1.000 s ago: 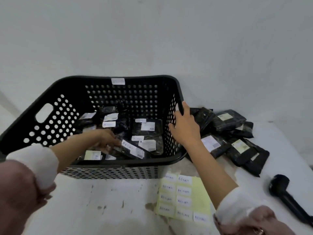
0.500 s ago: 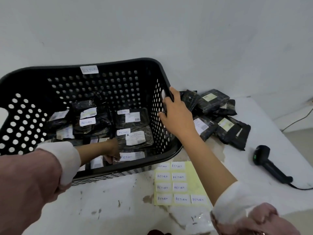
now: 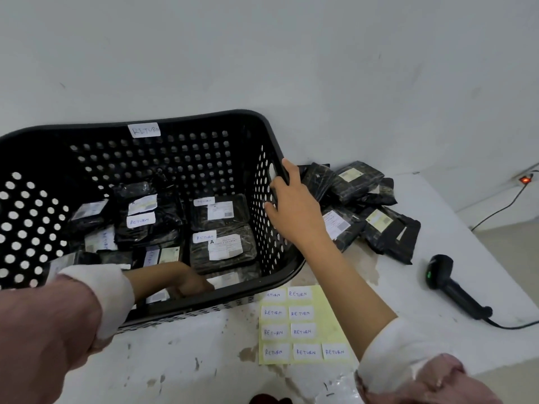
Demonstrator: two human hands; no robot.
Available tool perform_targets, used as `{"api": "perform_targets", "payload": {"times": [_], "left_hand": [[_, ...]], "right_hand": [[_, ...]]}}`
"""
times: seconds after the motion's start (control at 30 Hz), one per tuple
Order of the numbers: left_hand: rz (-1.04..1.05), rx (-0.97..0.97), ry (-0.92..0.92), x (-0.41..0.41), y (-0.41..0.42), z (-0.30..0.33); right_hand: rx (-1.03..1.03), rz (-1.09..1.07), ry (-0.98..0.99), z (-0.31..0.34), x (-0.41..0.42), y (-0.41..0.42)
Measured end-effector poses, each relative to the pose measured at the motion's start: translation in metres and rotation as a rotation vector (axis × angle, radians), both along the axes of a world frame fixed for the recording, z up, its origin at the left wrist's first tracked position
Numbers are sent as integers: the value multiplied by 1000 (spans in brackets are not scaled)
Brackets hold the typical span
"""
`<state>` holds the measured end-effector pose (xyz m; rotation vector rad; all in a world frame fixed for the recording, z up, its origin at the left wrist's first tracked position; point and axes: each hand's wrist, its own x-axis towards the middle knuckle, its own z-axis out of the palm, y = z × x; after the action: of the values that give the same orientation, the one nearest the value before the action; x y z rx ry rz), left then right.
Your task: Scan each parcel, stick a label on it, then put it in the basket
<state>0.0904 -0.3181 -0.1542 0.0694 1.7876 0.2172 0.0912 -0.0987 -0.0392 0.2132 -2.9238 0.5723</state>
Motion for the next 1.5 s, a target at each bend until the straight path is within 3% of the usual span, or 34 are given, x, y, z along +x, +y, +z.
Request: {"api": "perform_targets", "payload": {"times": [0.1,0.2,0.3,0.37,0.5,0.63,0.73,0.83,0.9,0.97,1.07,1.2,1.3,1.4,1.5], "left_hand": [[43,45,114,-7,4,11],[122,250,425,-31,8,33],[526,592,647,-49,27,73],[654,785,839,-48,50,111],[765,1123,1203,-25,114,177],[661,1347,1381,18,195,203],[460,1329,1295,41,251,173],[442,1093,1223,40,292,107],[631,776,1148,30,306,56],[920,461,972,19,310,11],[1247,268,730,10,306,-37],[1472,372,564,2,308,-61],[1648,529,482,-4,317,-56],[1691,605,477,-9,326,-50],[1764,724,484,-7,331,-46]], "right_hand": [[-27,2,-8,0,0,1],[-113,11,-17,0,-2,3],[-299,36,-21,-2,-3,8],[-505,50,-23,-3,-5,10],[-796,101,2,-9,-2,23],[-822,78,-44,-50,10,88],[-610,-199,-43,-97,26,174],[-275,-481,-130,-141,56,268],[-78,-596,-268,-164,80,319],[-50,-644,-430,-183,100,356],[35,-548,-642,-201,114,386],[228,-439,-647,-211,115,402],[170,-390,-656,-213,108,411],[101,-316,-695,-215,101,417],[-90,-292,-695,-210,87,415]]}}
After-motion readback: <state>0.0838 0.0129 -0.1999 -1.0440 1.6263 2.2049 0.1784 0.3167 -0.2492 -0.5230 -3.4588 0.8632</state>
